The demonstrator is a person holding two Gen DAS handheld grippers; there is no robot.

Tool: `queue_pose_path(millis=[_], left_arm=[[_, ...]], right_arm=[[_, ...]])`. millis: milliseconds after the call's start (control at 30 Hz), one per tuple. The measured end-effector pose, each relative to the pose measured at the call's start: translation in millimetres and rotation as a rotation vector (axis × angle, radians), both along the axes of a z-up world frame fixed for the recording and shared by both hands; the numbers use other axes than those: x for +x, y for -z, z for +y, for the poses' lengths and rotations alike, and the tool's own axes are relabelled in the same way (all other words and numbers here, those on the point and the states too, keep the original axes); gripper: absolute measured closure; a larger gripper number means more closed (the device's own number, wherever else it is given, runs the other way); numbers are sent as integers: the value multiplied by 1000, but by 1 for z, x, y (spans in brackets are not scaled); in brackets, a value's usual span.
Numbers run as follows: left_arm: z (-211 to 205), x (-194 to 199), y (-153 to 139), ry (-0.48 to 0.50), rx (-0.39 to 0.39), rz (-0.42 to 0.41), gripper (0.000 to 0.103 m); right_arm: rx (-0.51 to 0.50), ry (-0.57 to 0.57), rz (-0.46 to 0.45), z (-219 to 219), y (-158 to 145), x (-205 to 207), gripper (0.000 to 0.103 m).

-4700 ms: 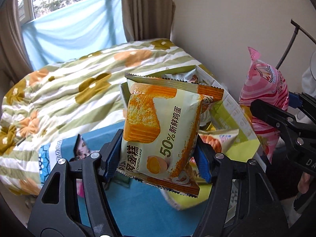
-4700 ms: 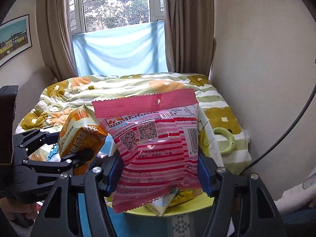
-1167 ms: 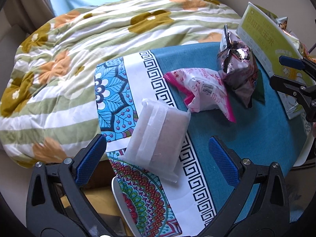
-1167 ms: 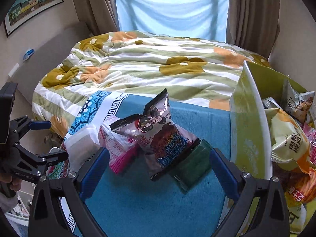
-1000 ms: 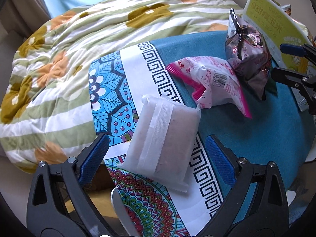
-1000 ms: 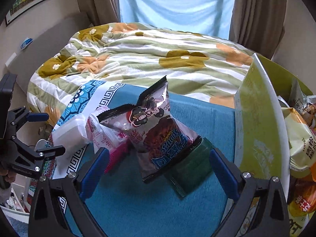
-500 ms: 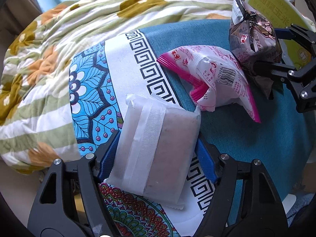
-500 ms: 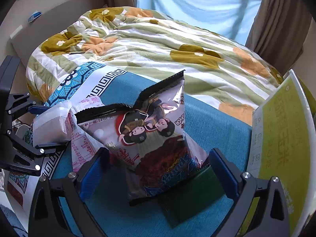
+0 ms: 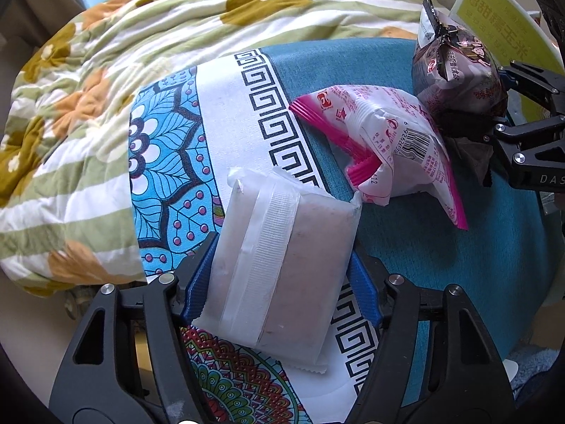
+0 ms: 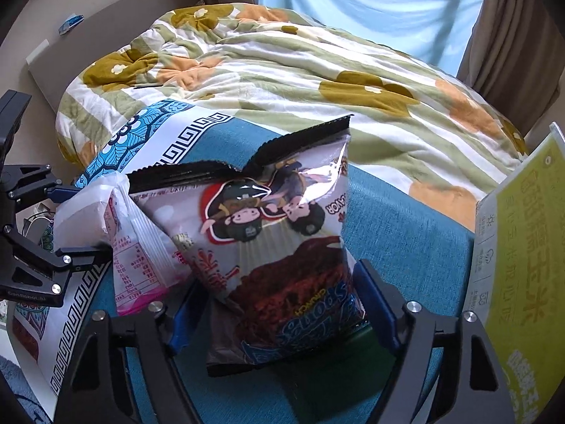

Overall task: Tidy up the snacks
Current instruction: 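Lift both bags and carry them over the box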

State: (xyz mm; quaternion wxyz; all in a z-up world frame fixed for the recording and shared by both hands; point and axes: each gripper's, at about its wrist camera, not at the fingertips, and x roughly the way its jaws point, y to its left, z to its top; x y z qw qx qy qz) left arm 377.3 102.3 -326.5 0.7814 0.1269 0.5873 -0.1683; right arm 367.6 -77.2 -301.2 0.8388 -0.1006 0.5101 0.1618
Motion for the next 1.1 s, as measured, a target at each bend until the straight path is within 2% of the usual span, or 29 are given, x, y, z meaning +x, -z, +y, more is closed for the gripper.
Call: queue_pose_path(millis=[200, 267, 500, 833, 1100], left_arm=[[5, 0, -2, -31, -21, 7, 39], [8, -3, -3, -35, -26, 8, 39], [15, -20, -26, -50, -49, -25, 40], [13, -40, -101, -64, -112, -127, 39], [-37, -49, -166, 10, -188, -211, 40]], right_arm=[[28, 30, -23, -3, -8, -3, 43], [66, 61, -18, -6, -12, -4, 44], [89, 125, -52, -5, -36, -19, 47], [144, 209, -138, -7, -98, -60, 48], [175, 337, -214, -36, -158, -106, 48]])
